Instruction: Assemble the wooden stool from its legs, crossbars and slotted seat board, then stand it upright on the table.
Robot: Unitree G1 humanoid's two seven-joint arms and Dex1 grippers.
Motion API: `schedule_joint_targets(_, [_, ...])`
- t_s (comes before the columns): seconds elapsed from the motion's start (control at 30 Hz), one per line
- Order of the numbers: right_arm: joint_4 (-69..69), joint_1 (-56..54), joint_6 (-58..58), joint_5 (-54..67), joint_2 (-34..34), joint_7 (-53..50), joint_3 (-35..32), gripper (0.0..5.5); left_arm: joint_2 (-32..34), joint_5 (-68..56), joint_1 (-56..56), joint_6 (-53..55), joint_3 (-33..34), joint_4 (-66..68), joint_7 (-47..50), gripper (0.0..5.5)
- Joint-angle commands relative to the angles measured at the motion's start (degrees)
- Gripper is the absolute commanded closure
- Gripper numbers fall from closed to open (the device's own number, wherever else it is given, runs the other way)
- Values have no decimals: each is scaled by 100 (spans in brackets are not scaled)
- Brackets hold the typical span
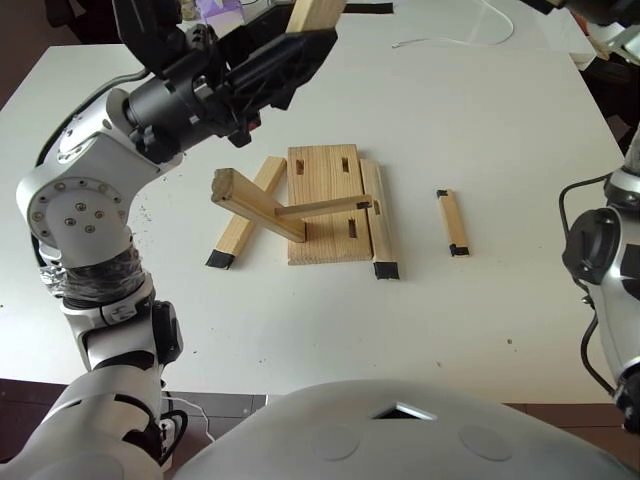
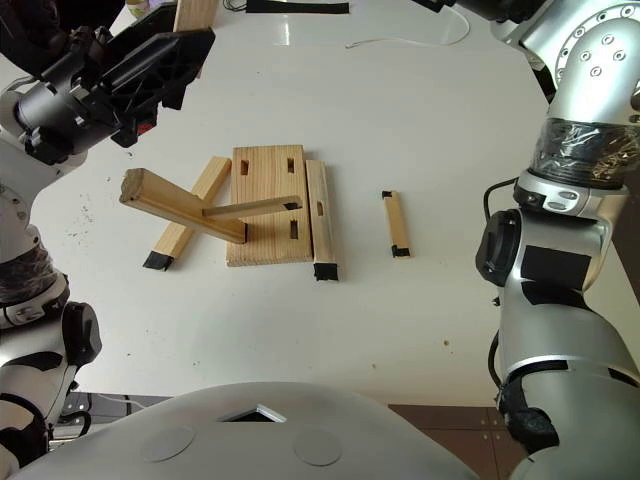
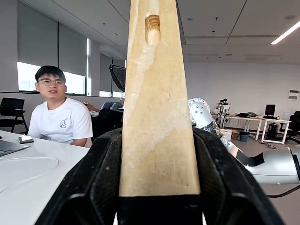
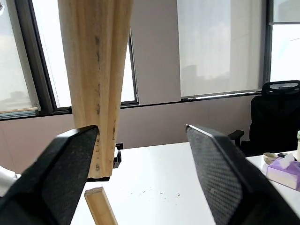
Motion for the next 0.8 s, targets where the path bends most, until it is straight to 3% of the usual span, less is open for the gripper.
schedule_joint_targets(0.03, [125, -326, 425, 207, -132, 283, 63, 205, 142, -24, 114, -15, -40, -81, -130, 347])
schedule_joint_targets(0.23, [159, -411, 431, 145, -219, 680, 149, 205, 141, 47, 409, -63, -127, -286, -128, 347])
schedule_joint_targets(0.4, [323, -513, 675, 198, -382, 888, 171, 147, 202, 99, 580, -102, -201, -394, -199, 347])
schedule_joint_targets(0.8, [349, -968, 1157, 375, -258, 916, 211, 146, 206, 286, 994, -265, -392, -599, -347, 347])
